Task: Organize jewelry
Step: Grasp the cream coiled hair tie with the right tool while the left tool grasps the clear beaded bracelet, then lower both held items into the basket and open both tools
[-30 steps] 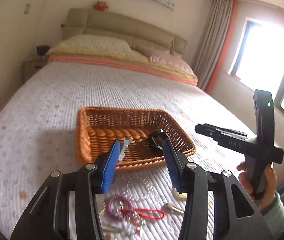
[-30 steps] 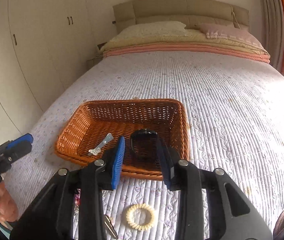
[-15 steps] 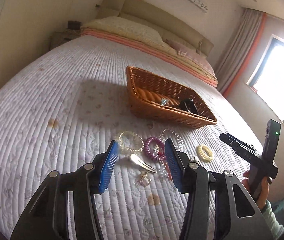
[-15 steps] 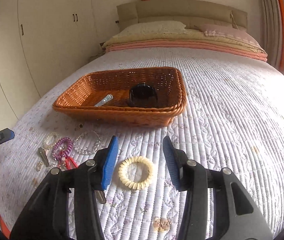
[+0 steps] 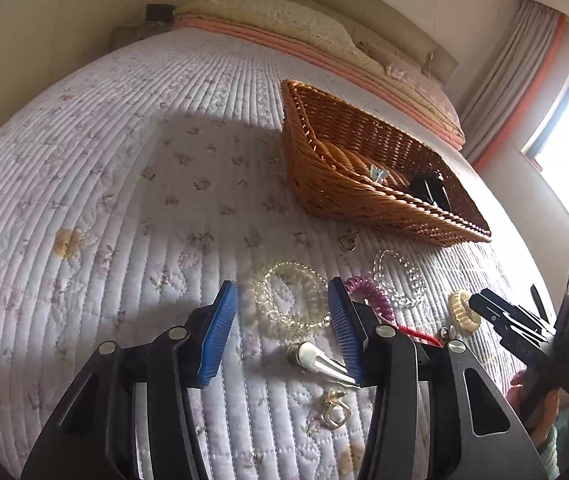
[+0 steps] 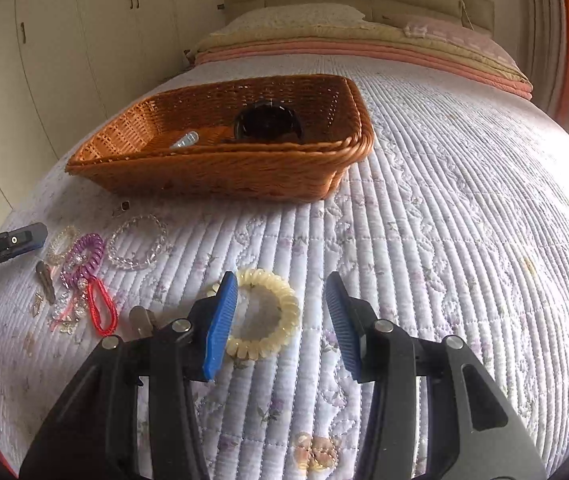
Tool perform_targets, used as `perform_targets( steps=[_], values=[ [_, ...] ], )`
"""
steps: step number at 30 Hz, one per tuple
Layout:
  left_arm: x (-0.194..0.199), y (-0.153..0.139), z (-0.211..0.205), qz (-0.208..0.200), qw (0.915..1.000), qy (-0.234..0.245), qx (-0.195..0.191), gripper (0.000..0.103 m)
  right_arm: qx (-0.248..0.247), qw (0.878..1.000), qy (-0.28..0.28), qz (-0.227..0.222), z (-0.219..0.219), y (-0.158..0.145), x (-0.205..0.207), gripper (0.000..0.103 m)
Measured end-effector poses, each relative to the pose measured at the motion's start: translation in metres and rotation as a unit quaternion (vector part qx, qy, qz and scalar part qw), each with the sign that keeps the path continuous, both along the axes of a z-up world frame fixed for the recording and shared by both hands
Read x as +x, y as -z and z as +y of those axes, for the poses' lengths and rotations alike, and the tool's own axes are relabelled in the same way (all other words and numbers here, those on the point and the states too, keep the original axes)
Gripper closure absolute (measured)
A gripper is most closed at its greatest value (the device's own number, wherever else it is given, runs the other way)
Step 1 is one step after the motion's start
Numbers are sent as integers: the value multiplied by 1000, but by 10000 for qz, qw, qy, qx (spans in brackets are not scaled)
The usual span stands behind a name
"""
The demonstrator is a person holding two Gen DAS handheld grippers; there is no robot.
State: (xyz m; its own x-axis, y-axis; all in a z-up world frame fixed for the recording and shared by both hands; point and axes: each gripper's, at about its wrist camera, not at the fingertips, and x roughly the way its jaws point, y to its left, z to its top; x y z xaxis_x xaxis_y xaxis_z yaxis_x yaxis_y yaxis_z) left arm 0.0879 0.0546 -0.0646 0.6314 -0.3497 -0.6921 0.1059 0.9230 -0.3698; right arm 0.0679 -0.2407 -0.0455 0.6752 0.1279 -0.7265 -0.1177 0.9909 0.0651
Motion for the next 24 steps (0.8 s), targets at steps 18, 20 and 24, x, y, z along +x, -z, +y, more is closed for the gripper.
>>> perform_targets(
  steps=[18,20,24],
  values=[
    [8,8,-20,34,9935,-251,1114,96,-483,9986,-186,53,19,12,-5,93],
    [5,7,-19,-36,9942,-232,1045,96,-420,9989,-201,-44,18,9,-10,93],
    [-7,-4,-22,-377,9942,-197,987,96,-310,9990,-190,-260,13,1,-19,93]
  ],
)
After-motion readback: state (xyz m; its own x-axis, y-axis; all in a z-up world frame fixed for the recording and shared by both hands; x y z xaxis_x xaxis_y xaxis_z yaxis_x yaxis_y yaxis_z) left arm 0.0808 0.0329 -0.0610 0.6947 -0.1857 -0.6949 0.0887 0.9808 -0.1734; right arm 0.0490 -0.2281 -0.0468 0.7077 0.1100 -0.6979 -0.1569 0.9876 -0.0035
